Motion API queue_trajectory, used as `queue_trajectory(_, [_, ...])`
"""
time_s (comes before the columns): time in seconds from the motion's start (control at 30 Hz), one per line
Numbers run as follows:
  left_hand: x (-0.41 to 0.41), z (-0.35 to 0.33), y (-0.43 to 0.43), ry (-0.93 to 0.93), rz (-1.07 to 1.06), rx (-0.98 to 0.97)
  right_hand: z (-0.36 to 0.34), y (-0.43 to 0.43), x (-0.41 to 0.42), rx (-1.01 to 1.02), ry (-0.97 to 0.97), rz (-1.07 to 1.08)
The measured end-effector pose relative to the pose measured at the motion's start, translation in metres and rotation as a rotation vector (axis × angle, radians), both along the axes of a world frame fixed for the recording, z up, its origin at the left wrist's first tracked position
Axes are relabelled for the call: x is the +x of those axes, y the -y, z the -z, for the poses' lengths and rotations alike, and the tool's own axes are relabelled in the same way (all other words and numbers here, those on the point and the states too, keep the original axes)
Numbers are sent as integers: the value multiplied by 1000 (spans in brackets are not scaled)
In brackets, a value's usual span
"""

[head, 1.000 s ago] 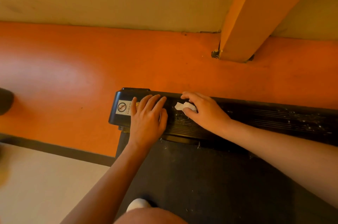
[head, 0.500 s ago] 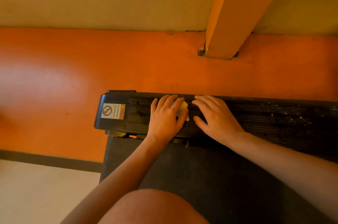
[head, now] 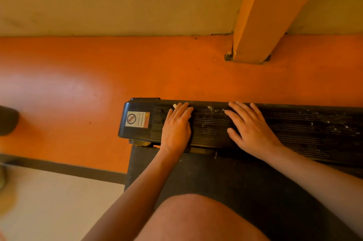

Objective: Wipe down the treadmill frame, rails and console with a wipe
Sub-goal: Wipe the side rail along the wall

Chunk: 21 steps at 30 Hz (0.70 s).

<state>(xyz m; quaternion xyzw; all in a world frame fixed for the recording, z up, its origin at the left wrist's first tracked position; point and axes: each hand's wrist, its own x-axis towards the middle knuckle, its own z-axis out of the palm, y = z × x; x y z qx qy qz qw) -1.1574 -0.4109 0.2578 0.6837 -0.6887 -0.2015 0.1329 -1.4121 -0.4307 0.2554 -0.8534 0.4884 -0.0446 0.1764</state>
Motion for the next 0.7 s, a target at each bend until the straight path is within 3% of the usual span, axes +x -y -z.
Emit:
queue_trajectory(0.37, [76, 17, -11, 160, -104, -25, 22, -5, -5, -67, -2, -29])
queue_trajectory(0.57, [86, 14, -14, -58, -259, 42, 25, -7, -5, -92, 10, -35])
queue_trajectory(0.7, [91, 26, -2, -14, -302, 154, 24, -6, -3, -101, 14, -34])
